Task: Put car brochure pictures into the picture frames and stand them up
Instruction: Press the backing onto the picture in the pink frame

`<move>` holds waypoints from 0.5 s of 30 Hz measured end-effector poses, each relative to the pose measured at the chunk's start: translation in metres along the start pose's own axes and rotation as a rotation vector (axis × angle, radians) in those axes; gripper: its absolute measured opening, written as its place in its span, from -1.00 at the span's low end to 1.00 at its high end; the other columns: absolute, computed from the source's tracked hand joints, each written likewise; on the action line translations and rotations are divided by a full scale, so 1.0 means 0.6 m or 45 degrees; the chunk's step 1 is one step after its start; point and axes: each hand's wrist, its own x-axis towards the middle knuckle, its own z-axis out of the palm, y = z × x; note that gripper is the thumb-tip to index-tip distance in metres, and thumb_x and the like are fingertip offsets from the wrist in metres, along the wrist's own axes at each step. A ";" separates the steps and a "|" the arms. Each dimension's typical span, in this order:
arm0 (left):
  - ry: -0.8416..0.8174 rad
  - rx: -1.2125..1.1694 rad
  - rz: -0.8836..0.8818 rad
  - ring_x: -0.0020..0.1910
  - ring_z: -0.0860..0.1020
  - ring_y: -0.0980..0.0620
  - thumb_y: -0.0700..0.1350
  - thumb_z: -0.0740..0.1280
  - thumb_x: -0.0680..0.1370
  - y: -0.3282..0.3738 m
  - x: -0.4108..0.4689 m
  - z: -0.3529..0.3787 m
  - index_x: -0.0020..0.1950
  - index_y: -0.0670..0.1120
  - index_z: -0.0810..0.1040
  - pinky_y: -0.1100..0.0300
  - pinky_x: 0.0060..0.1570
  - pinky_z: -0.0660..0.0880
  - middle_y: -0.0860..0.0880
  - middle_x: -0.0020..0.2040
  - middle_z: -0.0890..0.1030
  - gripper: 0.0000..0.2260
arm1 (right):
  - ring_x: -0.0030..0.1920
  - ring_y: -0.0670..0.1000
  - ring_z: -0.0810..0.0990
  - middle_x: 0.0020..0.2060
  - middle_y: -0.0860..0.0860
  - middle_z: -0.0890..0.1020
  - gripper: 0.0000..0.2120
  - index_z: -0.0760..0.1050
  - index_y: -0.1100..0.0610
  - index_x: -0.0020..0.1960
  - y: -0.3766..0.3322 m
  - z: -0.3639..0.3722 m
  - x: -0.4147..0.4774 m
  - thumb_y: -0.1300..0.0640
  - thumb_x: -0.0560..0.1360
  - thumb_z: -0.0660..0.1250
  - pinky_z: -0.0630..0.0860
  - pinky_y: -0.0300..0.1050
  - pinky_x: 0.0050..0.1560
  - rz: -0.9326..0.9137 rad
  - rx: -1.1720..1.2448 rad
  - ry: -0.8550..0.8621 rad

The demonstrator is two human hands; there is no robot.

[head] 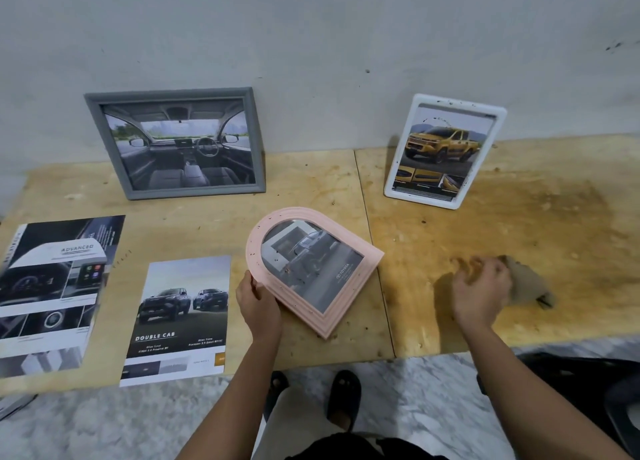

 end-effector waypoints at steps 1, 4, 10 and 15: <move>0.004 0.001 0.015 0.28 0.38 -0.04 -0.21 0.07 0.63 -0.005 -0.001 0.001 0.38 -0.05 0.36 0.09 0.27 0.28 -0.05 0.30 0.41 -0.67 | 0.29 0.24 0.33 0.26 0.20 0.38 -0.67 0.42 0.23 0.22 0.013 -0.008 0.009 0.23 0.47 0.30 0.32 0.20 0.29 0.064 -0.060 0.052; 0.011 0.021 0.088 0.26 0.40 -0.04 -0.23 0.06 0.62 -0.014 -0.005 0.003 0.35 -0.04 0.38 0.13 0.24 0.30 -0.04 0.28 0.43 -0.68 | 0.39 0.27 0.21 0.42 0.21 0.19 -0.53 0.28 0.28 0.35 0.047 -0.024 0.024 0.24 0.48 0.30 0.31 0.23 0.31 0.193 -0.145 0.012; 0.004 0.082 0.100 0.37 0.30 -0.05 -0.26 0.05 0.62 -0.014 -0.021 0.004 0.44 -0.14 0.30 0.06 0.41 0.22 -0.08 0.41 0.32 -0.63 | 0.39 0.30 0.15 0.40 0.28 0.21 -0.40 0.10 0.25 0.47 0.061 -0.030 0.033 0.15 0.53 0.27 0.27 0.22 0.29 0.244 -0.408 -0.150; 0.011 0.125 0.110 0.41 0.25 -0.04 -0.29 0.06 0.62 -0.017 -0.019 0.001 0.44 -0.22 0.31 0.17 0.40 0.15 -0.12 0.43 0.27 -0.63 | 0.32 0.29 0.24 0.29 0.32 0.32 -0.58 0.33 0.36 0.27 0.043 -0.020 0.046 0.11 0.53 0.27 0.27 0.17 0.26 0.372 -0.519 -0.148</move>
